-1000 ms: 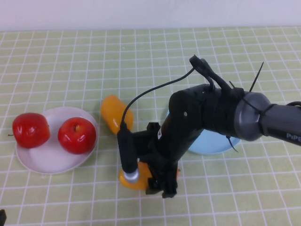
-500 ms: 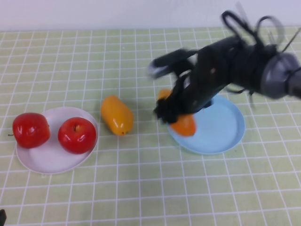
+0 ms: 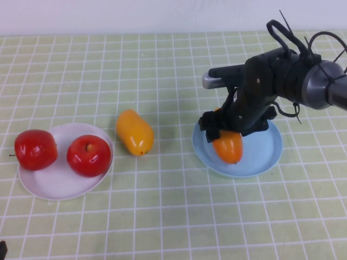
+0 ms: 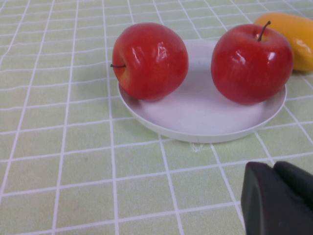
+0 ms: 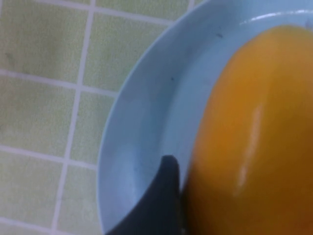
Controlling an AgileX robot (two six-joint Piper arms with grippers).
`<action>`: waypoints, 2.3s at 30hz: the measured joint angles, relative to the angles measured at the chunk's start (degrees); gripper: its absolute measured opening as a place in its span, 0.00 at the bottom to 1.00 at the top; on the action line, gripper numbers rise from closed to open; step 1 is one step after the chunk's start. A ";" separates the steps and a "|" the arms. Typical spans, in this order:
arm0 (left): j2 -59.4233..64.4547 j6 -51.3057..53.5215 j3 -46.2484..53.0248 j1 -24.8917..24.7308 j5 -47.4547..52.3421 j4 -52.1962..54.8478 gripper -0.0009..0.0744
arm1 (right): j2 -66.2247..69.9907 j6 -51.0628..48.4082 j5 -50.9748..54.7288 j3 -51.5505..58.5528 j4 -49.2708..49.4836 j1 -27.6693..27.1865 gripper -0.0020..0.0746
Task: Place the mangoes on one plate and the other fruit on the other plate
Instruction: Put another type of fruit in the right plate
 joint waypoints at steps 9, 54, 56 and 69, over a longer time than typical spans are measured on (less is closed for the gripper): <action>0.00 0.00 0.00 0.00 0.00 0.00 0.02 | 0.00 -0.26 12.88 -10.52 -2.40 0.37 0.92; 0.00 0.00 0.00 0.00 0.00 0.00 0.02 | 21.76 -20.50 4.54 -34.02 10.56 11.04 0.74; 0.00 0.00 0.00 0.00 0.00 0.00 0.02 | 21.24 -20.50 5.77 -34.02 10.56 11.04 0.74; 0.00 0.00 0.00 0.00 0.00 0.00 0.02 | 7.78 -8.40 20.85 -34.02 2.53 7.15 0.74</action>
